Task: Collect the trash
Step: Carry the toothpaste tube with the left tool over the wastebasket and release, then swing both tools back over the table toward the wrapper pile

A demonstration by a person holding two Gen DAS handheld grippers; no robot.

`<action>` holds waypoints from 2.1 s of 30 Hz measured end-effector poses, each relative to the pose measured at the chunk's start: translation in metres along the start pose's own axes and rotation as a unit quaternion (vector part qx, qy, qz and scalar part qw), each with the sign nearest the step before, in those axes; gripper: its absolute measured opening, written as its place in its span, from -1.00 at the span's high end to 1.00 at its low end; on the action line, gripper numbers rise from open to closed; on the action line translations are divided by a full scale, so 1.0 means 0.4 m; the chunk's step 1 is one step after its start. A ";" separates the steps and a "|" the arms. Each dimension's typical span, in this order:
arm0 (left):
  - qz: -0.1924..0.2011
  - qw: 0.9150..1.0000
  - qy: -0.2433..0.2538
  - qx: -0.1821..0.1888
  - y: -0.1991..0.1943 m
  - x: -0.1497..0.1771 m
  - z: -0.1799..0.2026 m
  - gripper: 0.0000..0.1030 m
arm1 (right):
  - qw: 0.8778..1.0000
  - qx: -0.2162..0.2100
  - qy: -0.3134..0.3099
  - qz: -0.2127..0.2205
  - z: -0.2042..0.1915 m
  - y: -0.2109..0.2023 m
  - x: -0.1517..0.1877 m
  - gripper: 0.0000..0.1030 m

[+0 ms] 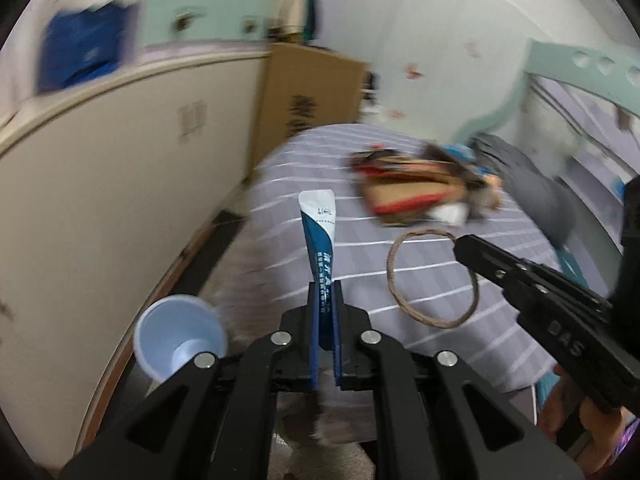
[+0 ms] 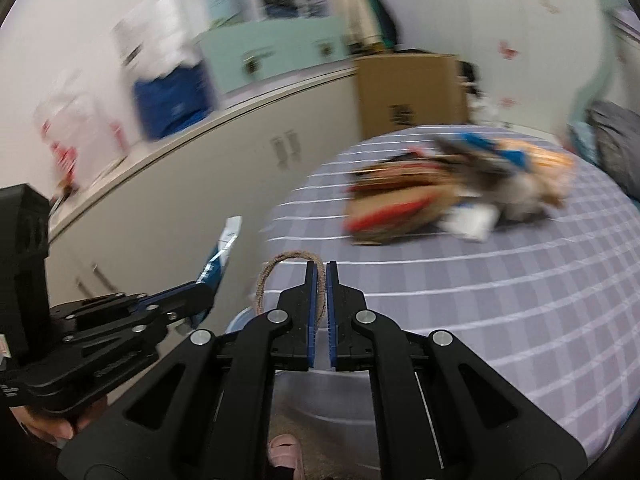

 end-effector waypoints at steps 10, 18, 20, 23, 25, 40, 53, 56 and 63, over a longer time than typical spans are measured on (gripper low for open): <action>-0.058 0.985 -0.141 -0.080 0.118 0.082 -0.425 0.90 | 0.991 -0.058 -0.089 -0.077 -0.314 0.297 0.036 0.91; -0.111 0.966 -0.201 -0.121 0.288 0.121 -0.624 0.90 | 0.983 -0.068 -0.078 -0.149 -0.371 0.611 0.079 0.91; -0.120 0.962 -0.218 -0.112 0.321 0.127 -0.656 0.90 | 0.982 -0.077 -0.067 -0.159 -0.377 0.685 0.077 0.89; -0.129 0.957 -0.230 -0.121 0.362 0.129 -0.698 0.90 | 0.979 -0.088 -0.043 -0.179 -0.378 0.781 0.078 0.83; -0.136 0.954 -0.237 -0.120 0.389 0.127 -0.714 0.90 | 0.976 -0.084 -0.035 -0.199 -0.376 0.837 0.091 0.59; -0.161 0.952 -0.237 -0.111 0.488 0.125 -0.730 0.89 | 0.980 -0.060 -0.030 -0.190 -0.342 0.855 0.124 -0.12; -0.158 0.956 -0.225 -0.102 0.508 0.067 -0.715 0.61 | 0.985 -0.070 0.041 -0.151 -0.280 0.802 0.073 -0.17; -0.150 0.956 -0.223 -0.116 0.499 0.059 -0.719 -0.24 | 0.985 -0.071 0.045 -0.149 -0.277 0.796 0.067 -0.17; -0.140 0.953 -0.240 -0.124 0.448 0.071 -0.728 -0.24 | 0.984 -0.076 0.043 -0.153 -0.290 0.768 0.072 -0.17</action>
Point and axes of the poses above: each gripper's, at about its wrist camera, not at the fingertips, and y roughly the way its jaws point, z to its right, x to its underside, the point moved 7 cm from there along y, roughly the way its jaws point, and after that the axes turned 6 degrees about -z, right-handed, at the moved point
